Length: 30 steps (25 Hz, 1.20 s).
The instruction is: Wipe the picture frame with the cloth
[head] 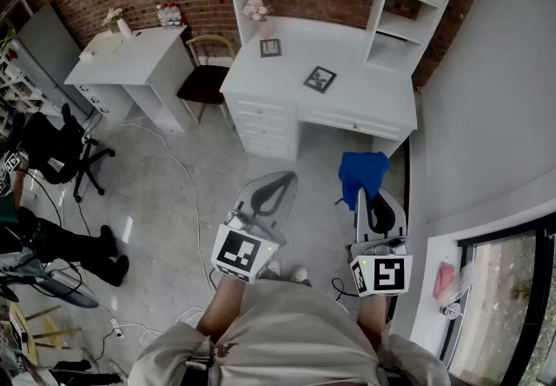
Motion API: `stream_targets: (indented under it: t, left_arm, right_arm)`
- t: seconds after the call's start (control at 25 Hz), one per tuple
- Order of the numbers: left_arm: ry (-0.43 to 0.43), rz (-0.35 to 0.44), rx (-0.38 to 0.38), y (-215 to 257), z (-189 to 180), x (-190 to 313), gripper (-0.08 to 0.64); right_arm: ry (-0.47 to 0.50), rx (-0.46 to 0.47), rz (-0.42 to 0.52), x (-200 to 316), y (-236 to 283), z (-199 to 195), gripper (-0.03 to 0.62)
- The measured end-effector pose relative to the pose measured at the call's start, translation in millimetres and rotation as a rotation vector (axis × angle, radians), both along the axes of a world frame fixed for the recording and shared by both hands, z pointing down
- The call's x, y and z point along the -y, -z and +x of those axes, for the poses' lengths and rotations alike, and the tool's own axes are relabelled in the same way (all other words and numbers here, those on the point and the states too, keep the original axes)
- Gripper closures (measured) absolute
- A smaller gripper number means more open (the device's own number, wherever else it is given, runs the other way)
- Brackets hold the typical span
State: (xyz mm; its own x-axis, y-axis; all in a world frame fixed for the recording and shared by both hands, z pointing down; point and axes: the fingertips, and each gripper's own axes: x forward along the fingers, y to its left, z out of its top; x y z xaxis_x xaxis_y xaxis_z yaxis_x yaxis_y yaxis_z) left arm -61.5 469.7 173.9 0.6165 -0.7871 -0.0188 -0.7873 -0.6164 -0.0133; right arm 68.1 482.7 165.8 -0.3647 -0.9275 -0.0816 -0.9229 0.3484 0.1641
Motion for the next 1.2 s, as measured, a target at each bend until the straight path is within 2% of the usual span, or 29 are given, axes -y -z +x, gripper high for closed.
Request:
stream_targets:
  t: [0.28,0.64,0.92,1.2]
  left_arm:
    - [0.018,-0.015,0.0,-7.0,1.3,-1.0,0.558]
    - [0.04,-0.032,0.015,-20.3,3.8,-3.7,0.558]
    - [0.043,-0.025,0.013,-19.4,3.8,19.8,0.558]
    - [0.03,-0.035,0.01,-27.8,-1.3,69.1,0.558]
  right_arm:
    - [0.011,0.048,-0.014,2.6,-5.4,4.5,0.561]
    - [0.071,0.063,-0.038,2.1,-17.5,-1.4,0.56]
    - [0.081,0.044,-0.036,26.6,-17.9,-2.6,0.56]
    - [0.073,0.031,-0.054,74.8,-25.7,-8.8,0.56]
